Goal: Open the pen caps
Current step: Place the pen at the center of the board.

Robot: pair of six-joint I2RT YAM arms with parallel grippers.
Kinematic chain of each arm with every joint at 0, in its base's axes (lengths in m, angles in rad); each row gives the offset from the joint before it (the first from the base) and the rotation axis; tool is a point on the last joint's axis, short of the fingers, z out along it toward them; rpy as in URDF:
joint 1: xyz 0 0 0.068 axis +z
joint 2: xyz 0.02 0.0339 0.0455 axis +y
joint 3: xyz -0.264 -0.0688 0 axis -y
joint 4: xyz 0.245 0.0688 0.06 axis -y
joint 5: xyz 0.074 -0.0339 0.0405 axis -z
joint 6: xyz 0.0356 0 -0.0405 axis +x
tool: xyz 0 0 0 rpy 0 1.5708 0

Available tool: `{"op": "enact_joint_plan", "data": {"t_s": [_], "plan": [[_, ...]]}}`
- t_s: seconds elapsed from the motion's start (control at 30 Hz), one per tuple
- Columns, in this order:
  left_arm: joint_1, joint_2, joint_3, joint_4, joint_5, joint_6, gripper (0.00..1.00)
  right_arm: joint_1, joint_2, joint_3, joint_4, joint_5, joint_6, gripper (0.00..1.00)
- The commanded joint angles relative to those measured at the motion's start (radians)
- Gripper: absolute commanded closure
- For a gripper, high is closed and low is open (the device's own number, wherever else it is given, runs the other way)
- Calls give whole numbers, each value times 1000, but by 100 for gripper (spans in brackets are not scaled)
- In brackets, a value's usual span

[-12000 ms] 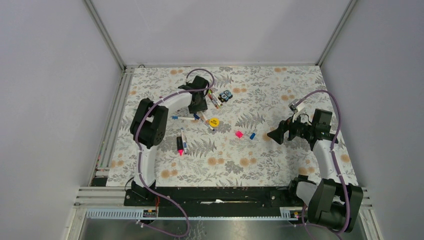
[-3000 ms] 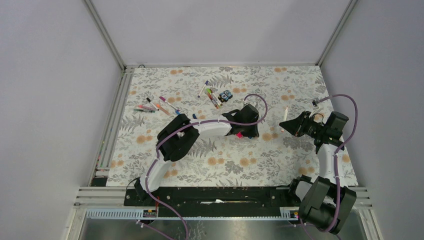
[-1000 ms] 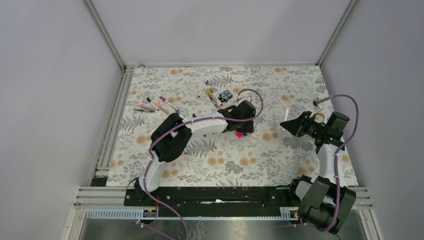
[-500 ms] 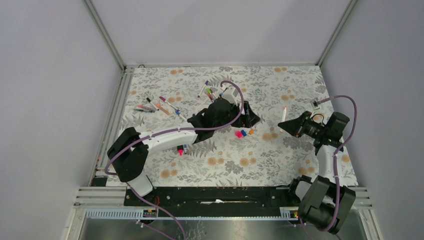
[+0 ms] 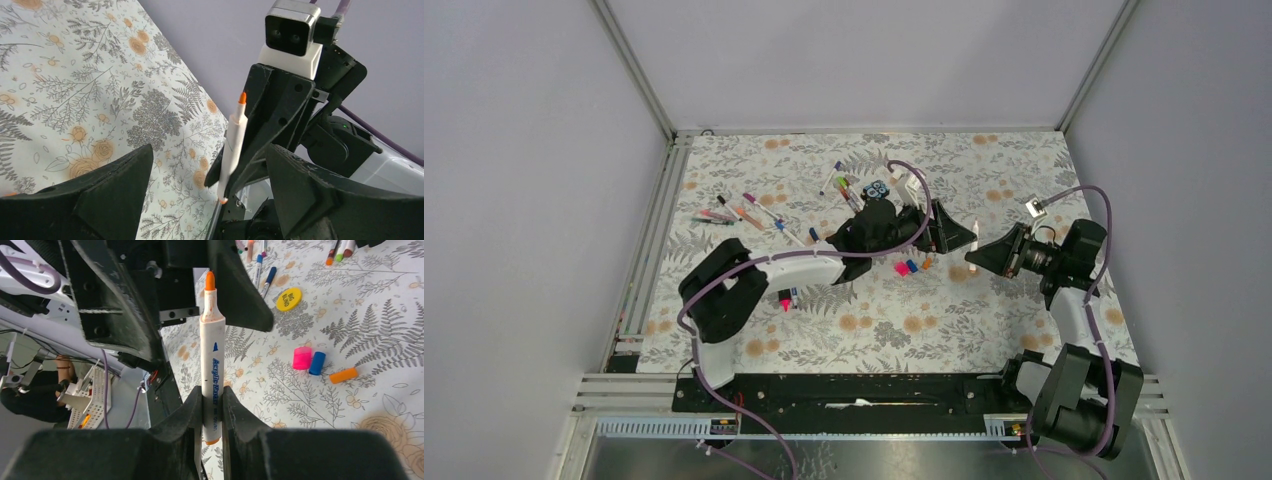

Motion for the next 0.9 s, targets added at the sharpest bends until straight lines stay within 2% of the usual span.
{"op": "enact_joint_plan", "data": {"t_s": [0.0, 0.07, 0.3, 0.37, 0.47, 0.6, 0.7, 0.73, 0.77, 0.83, 0.87], "plan": [[5, 42, 79, 106, 57, -67, 15, 27, 13, 10, 41, -55, 17, 100], [5, 52, 82, 107, 58, -78, 18, 33, 15, 11, 39, -57, 17, 100], [5, 83, 106, 106, 79, -113, 39, 57, 29, 13, 39, -62, 19, 100], [6, 97, 119, 108, 97, -122, 48, 58, 30, 12, 39, -59, 16, 100], [5, 108, 124, 121, 120, -139, 66, 58, 31, 12, 39, -56, 17, 100], [6, 115, 128, 125, 140, -154, 98, 58, 32, 13, 40, -55, 16, 100], [6, 104, 117, 123, 134, -152, 100, 58, 32, 11, 39, -54, 15, 97], [7, 96, 109, 123, 128, -149, 100, 58, 30, 11, 39, -52, 14, 93], [10, 85, 100, 122, 121, -145, 100, 58, 27, 11, 40, -49, 11, 85], [20, 58, 82, 99, 101, -134, 100, 58, 20, 7, 39, -47, 4, 56], [26, 40, 71, 81, 88, -124, 100, 58, 15, 5, 38, -47, -3, 34]]}}
